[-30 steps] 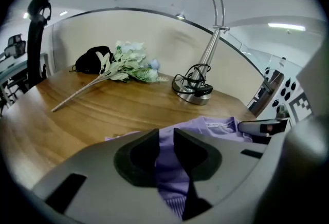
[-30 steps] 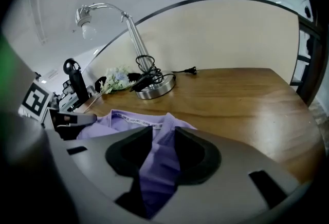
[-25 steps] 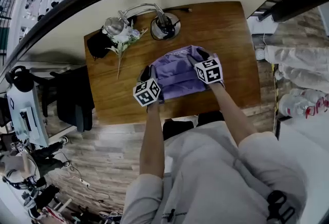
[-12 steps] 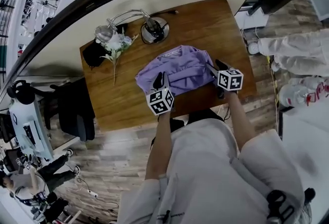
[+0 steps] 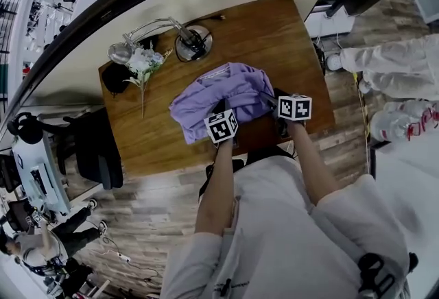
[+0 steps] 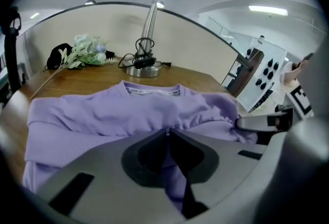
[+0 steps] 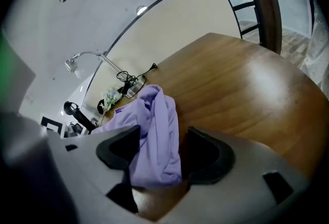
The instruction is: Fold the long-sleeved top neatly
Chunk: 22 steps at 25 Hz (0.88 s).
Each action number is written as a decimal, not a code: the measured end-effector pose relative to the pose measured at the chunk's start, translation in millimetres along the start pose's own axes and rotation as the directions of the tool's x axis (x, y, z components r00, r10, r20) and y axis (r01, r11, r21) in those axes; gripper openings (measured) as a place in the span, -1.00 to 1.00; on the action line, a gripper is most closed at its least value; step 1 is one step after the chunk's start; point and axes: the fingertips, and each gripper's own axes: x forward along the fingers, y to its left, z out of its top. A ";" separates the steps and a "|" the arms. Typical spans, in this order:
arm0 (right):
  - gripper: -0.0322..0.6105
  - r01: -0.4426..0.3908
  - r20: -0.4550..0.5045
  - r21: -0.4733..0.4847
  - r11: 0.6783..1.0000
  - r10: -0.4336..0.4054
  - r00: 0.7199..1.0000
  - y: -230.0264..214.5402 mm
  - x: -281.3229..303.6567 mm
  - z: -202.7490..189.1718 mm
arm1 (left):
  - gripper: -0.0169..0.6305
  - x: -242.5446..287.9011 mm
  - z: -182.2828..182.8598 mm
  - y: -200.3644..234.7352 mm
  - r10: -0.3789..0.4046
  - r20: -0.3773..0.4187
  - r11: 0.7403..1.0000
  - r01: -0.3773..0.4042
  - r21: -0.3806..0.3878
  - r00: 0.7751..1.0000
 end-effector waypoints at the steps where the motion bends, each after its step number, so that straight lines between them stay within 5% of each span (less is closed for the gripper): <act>1: 0.03 -0.004 -0.012 0.001 1.000 0.004 1.000 1.3 -0.3 -2.5 | -0.82 2.2 -5.4 0.5 0.010 -0.013 1.000 -0.010 0.009 1.000; 5: -0.12 -0.003 -0.053 0.002 1.000 0.003 0.999 3.1 -1.8 -14.7 | -0.83 4.4 -9.0 1.9 0.043 -0.006 0.999 -0.043 0.014 0.999; 10: -0.67 -0.063 -0.063 0.098 0.993 0.069 0.996 9.7 2.2 -18.9 | -0.83 6.0 -5.3 2.9 0.033 -0.008 0.999 -0.033 0.012 0.999; 18: -0.73 -0.158 0.016 0.021 0.987 0.158 0.987 55.4 -17.1 4.9 | -0.83 7.0 -5.6 4.1 -0.011 -0.039 1.000 0.011 -0.008 0.999; 22: -0.73 -0.192 0.022 -0.109 0.975 0.195 0.980 94.5 -24.6 14.0 | -0.83 -12.2 10.9 11.4 -0.027 0.068 0.999 0.029 -0.026 0.997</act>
